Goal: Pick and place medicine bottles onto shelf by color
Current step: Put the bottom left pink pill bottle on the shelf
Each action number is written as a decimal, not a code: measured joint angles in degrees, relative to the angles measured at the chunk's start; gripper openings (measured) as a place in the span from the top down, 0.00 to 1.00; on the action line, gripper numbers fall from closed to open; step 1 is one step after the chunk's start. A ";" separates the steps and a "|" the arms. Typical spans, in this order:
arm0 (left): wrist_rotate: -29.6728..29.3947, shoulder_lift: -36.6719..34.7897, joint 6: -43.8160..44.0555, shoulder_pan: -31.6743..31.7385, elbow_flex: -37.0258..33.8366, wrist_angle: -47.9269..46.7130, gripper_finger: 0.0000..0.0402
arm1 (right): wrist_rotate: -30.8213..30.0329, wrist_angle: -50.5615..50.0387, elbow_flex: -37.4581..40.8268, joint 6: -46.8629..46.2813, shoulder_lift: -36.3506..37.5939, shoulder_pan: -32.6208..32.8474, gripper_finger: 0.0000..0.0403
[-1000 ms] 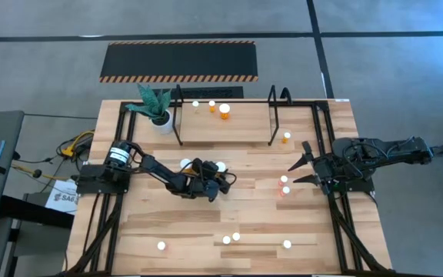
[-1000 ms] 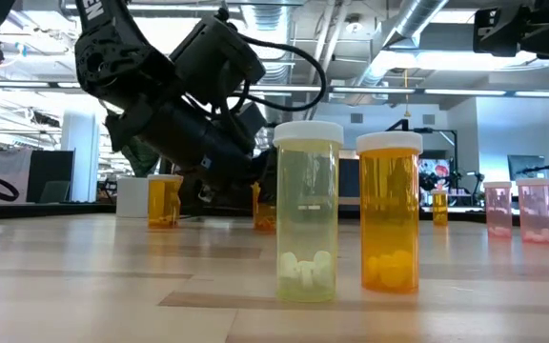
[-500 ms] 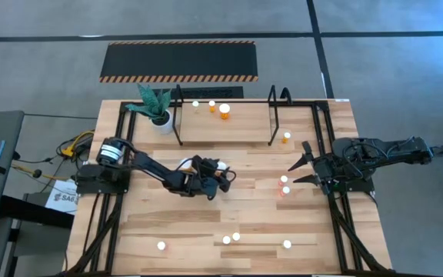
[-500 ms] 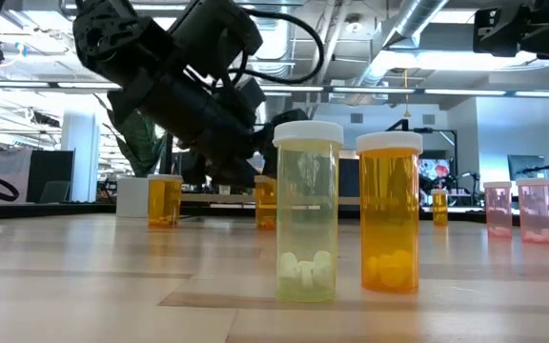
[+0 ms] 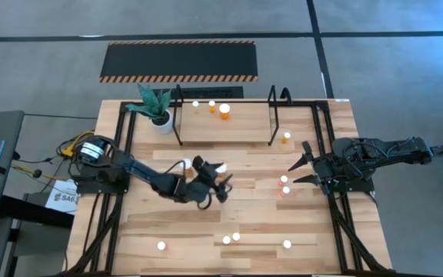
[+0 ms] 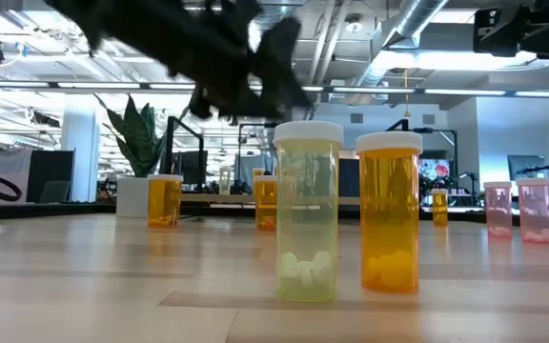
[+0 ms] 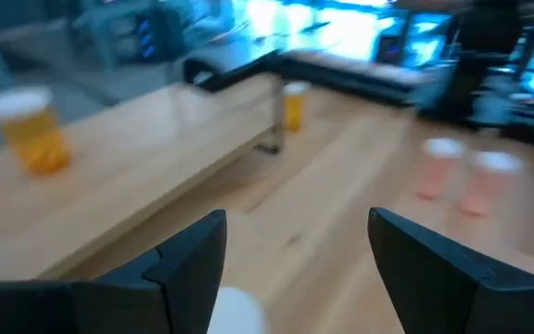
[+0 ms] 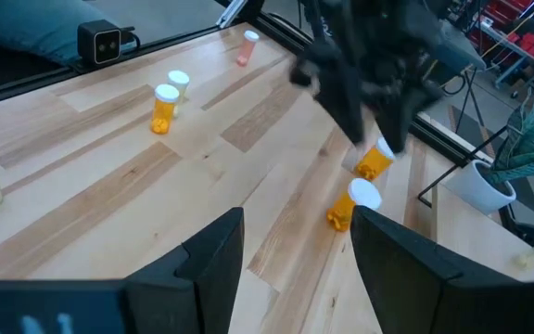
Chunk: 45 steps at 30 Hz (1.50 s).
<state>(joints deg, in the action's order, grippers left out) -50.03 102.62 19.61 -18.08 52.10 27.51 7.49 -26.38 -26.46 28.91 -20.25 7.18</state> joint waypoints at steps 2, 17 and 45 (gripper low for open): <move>1.27 -0.41 -4.09 -2.64 0.00 2.99 0.38 | 0.00 0.01 0.00 0.00 0.00 0.02 0.45; 21.30 -0.45 -9.87 -16.44 0.02 3.26 0.38 | 0.00 -0.01 0.00 0.00 0.02 0.01 0.45; 25.30 7.31 -13.22 -15.64 6.30 12.51 0.38 | 0.00 -0.28 0.00 0.00 0.00 0.00 0.45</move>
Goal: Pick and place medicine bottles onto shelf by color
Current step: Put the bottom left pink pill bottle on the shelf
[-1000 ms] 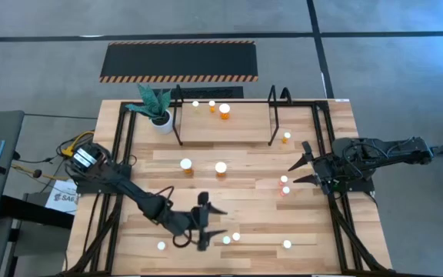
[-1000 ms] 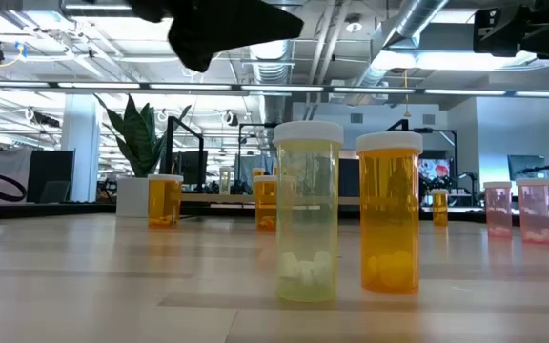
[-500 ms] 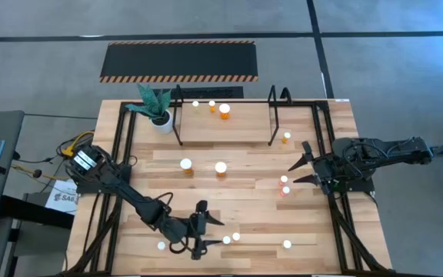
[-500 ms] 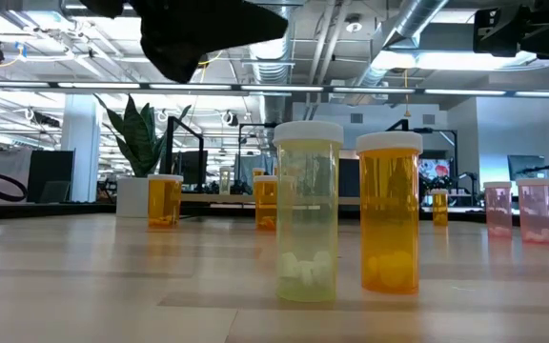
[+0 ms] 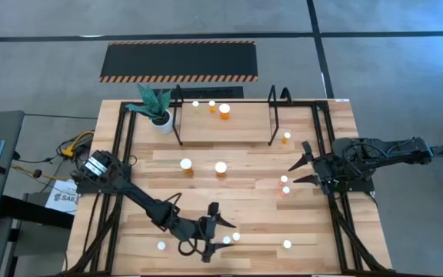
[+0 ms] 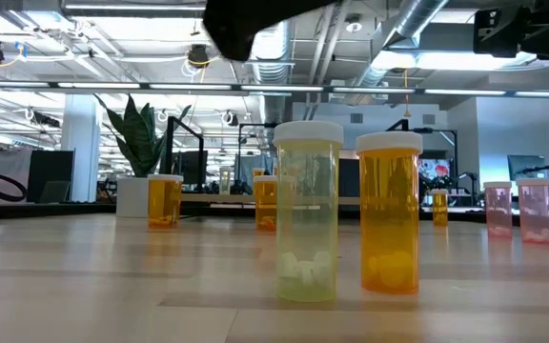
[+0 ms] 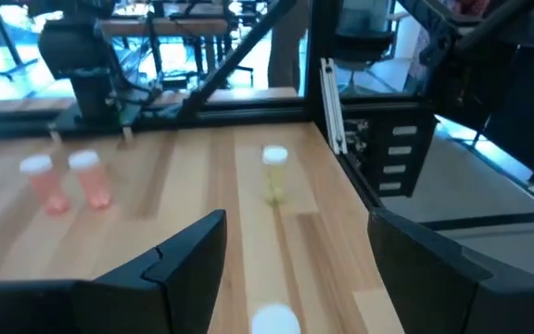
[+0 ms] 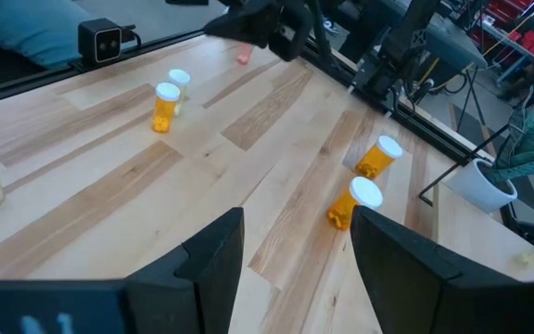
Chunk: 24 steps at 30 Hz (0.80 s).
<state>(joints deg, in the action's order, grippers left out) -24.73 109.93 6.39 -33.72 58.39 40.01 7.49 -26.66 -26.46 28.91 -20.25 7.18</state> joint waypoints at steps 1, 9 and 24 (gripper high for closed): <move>0.21 -0.04 0.00 0.23 0.69 -1.00 0.38 | 0.00 -0.06 0.00 0.00 0.01 0.01 0.45; 0.41 -1.25 8.92 -1.72 1.40 -13.23 0.38 | 0.00 0.00 0.00 0.00 0.02 0.02 0.45; 1.38 -19.30 51.56 -11.56 1.40 -62.76 0.38 | 0.00 -0.23 0.00 0.00 0.02 0.00 0.45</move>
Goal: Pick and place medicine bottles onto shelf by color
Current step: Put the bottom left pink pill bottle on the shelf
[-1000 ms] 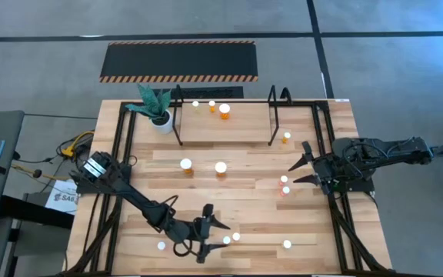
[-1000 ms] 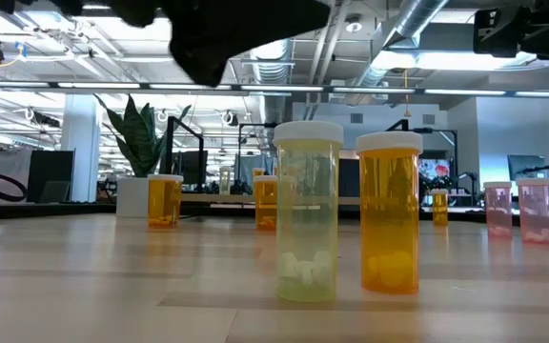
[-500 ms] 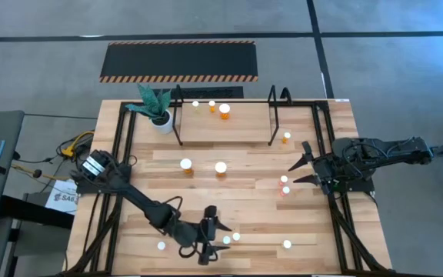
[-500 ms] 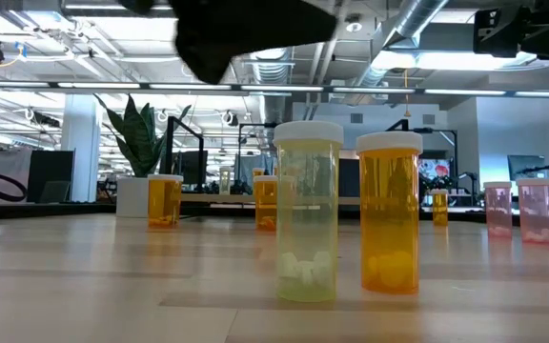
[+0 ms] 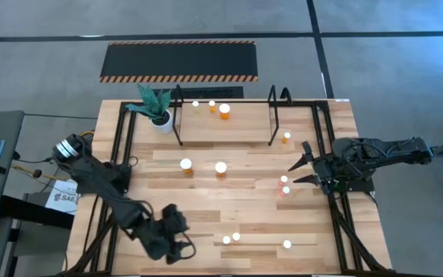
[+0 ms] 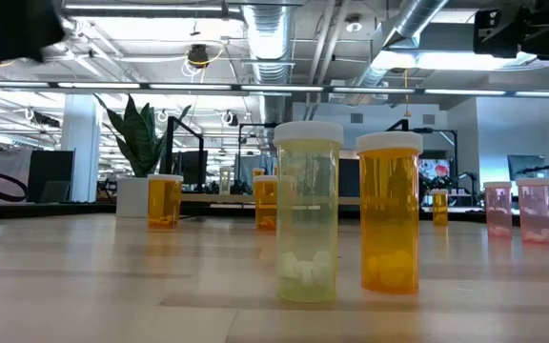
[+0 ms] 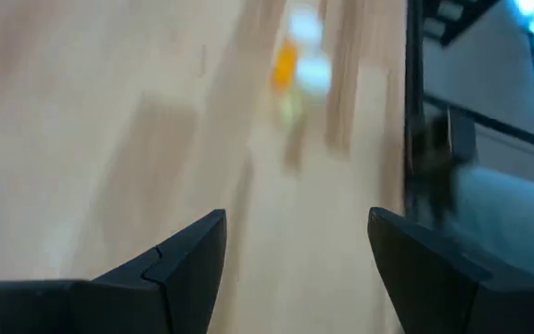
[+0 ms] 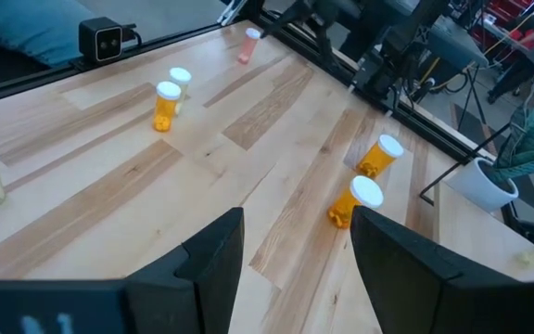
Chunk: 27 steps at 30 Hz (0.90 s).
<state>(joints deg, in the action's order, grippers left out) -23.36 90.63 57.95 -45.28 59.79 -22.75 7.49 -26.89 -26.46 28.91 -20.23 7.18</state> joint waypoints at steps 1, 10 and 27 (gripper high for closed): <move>1.66 -0.23 3.99 -1.07 0.00 -2.04 0.38 | 0.00 -0.14 0.00 0.00 -0.01 0.01 0.45; 7.85 -0.02 33.73 -9.73 0.00 -16.05 0.38 | 0.00 -0.18 0.00 0.00 0.00 0.01 0.45; 7.56 3.16 39.73 -9.64 -0.02 -16.84 0.37 | 0.00 -0.36 0.00 0.00 -0.02 0.01 0.45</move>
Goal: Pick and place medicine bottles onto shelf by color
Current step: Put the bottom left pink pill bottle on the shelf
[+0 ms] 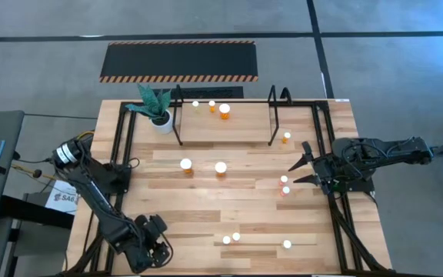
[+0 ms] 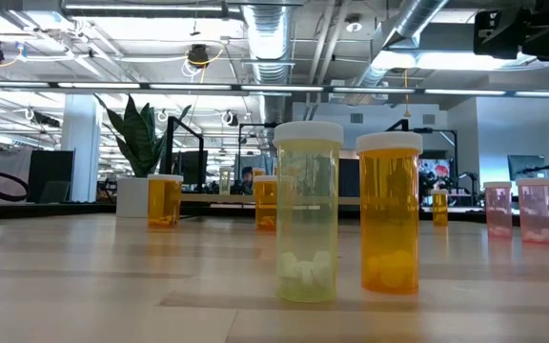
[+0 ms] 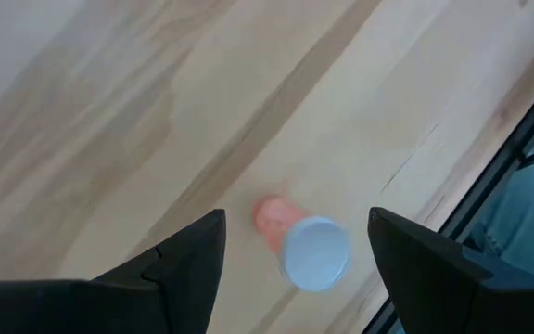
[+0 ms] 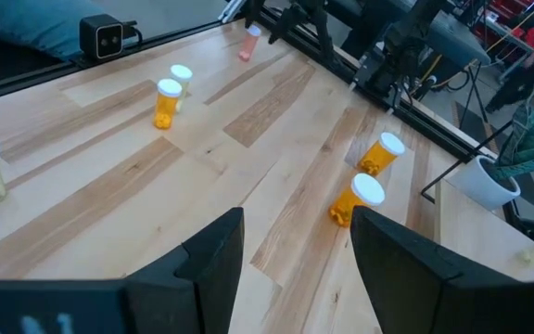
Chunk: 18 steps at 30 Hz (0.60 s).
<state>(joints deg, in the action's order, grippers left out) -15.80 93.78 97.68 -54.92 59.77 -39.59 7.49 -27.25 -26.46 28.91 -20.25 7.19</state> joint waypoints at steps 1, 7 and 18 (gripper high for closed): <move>0.11 0.16 0.00 -0.02 0.00 0.19 0.36 | 0.00 -0.01 0.00 0.00 0.00 0.00 0.45; -0.94 0.15 -0.13 -0.04 -0.02 0.57 0.31 | 0.00 -0.17 0.00 0.00 0.02 -0.01 0.45; 0.98 1.95 0.93 -0.04 0.00 1.29 0.30 | 0.00 -0.21 0.00 0.00 0.02 0.00 0.45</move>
<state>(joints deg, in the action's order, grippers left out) -14.82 95.73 98.61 -54.96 59.77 -38.30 7.49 -27.46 -26.46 28.91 -20.23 7.19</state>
